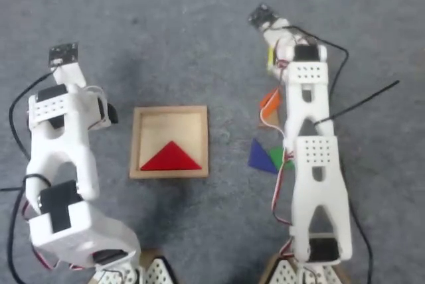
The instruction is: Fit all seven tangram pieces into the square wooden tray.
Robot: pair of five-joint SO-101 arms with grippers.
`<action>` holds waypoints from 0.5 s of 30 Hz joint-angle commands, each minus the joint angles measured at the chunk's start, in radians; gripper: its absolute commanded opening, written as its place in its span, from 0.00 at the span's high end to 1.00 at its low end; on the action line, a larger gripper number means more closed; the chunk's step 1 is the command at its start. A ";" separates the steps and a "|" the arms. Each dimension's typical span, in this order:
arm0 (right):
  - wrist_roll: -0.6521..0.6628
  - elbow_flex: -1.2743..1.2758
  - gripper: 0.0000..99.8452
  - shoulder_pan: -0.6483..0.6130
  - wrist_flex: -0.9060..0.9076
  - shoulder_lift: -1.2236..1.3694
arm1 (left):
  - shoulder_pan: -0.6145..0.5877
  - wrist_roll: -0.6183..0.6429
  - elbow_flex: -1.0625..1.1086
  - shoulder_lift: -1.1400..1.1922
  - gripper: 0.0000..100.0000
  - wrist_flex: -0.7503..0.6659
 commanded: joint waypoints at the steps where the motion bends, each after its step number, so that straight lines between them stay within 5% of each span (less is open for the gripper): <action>1: 0.089 -0.107 0.70 0.042 0.234 0.001 | 0.000 0.008 -0.004 -0.057 0.78 -0.015; 6: 0.181 -0.107 0.70 0.088 0.412 -0.076 | 0.000 0.009 -0.004 -0.055 0.78 -0.021; 15: 0.069 -0.104 0.70 0.125 0.381 -0.246 | 0.000 0.009 -0.004 -0.048 0.78 -0.023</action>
